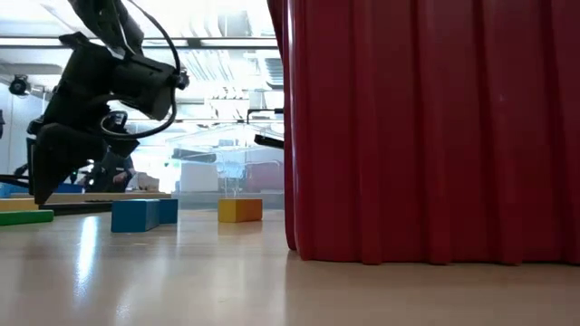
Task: Sort blocks
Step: Put the green block into the bottom left of the red bin
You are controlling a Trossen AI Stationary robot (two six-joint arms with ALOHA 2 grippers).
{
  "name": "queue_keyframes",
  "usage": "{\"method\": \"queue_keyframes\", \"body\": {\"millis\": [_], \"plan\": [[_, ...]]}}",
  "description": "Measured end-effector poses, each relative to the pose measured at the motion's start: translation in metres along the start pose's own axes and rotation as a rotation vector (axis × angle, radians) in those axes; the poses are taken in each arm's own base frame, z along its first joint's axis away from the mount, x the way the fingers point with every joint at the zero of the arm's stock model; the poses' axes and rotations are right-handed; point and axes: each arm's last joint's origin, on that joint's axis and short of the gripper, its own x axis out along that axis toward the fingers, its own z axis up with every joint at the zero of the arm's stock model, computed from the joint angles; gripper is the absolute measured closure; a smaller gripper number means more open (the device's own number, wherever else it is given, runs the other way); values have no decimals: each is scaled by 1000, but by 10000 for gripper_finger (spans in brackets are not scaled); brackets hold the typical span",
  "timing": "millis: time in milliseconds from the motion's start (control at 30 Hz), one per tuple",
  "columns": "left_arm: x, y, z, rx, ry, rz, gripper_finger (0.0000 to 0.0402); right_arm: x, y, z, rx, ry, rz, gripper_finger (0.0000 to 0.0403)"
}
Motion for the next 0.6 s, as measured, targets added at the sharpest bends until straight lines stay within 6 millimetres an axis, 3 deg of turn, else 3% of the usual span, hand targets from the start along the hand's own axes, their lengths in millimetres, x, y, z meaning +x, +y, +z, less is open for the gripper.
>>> {"method": "queue_keyframes", "body": {"millis": [267,600], "plan": [[0,7,6,-32,10,-11,127,0,0,0,-5,0,0,358],[6,5,11,-247,-49,-39,127,0,0,0,-7,-1,0,347]]}}
